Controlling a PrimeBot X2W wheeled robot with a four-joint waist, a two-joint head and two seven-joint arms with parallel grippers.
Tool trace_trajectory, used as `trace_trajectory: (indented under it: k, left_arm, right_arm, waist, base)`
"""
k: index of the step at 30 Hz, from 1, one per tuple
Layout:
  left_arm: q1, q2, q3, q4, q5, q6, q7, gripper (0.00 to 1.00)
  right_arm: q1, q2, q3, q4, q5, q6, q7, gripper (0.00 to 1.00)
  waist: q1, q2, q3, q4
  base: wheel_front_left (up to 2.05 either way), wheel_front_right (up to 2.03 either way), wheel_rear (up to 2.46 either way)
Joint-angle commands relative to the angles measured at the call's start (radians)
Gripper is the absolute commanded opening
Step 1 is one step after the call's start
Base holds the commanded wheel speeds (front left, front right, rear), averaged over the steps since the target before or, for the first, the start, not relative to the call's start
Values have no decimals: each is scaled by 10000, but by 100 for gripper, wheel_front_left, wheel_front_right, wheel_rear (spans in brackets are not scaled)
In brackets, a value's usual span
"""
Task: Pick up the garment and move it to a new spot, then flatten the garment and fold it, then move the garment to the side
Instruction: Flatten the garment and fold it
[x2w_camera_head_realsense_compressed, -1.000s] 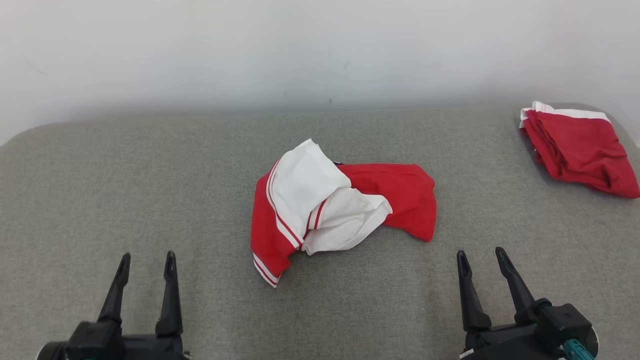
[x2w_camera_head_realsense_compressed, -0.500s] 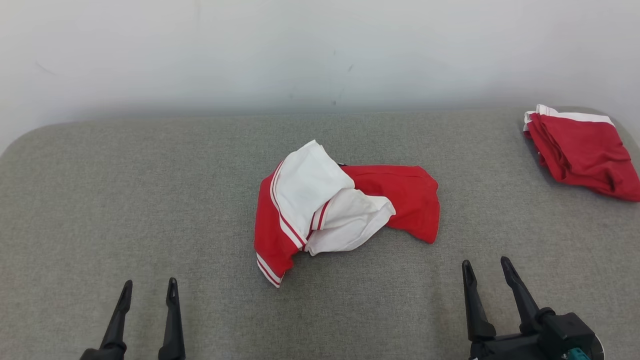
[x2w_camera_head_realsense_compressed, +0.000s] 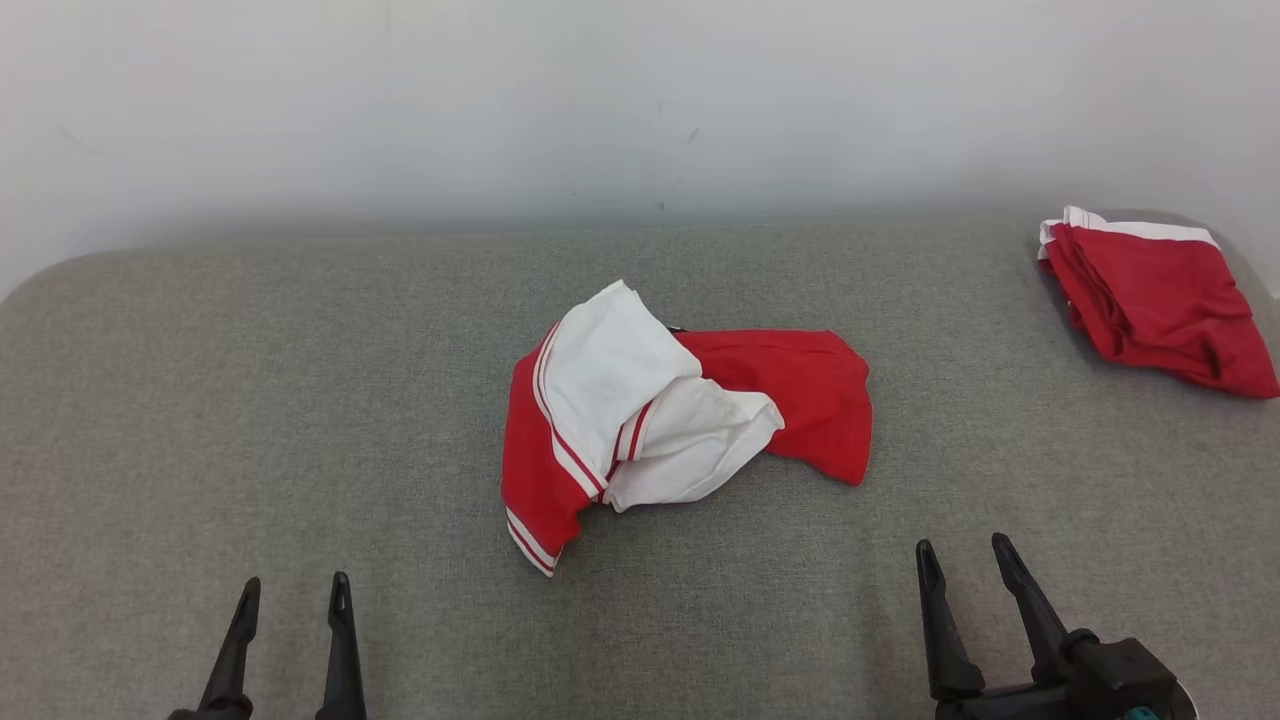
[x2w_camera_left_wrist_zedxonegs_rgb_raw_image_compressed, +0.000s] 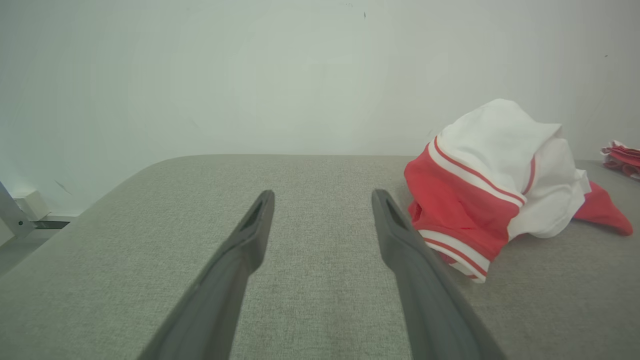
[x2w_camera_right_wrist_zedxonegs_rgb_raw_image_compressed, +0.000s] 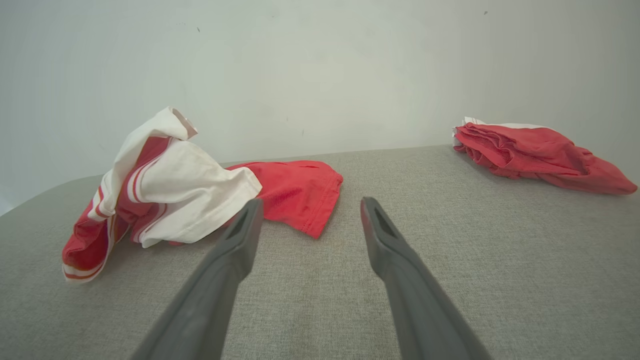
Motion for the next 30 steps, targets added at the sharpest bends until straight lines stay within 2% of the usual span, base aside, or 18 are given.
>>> trace_trajectory:
  k: [1, 30]
  left_arm:
    - [4, -29, 26, 50, 96, -17, -23, 100]
    - [-113, -36, -40, 73, 59, 113, -23, 100]
  right_arm:
    - [84, 12, 10, 23, 10, -29, -7, 100]
    - [-37, 13, 62, 83, 110, -29, -7, 100]
  waist:
    - [0, 0, 8, 1]
    - [0, 0, 166, 75]
  base:
    - [0, 0, 0]
    - [0, 0, 0]
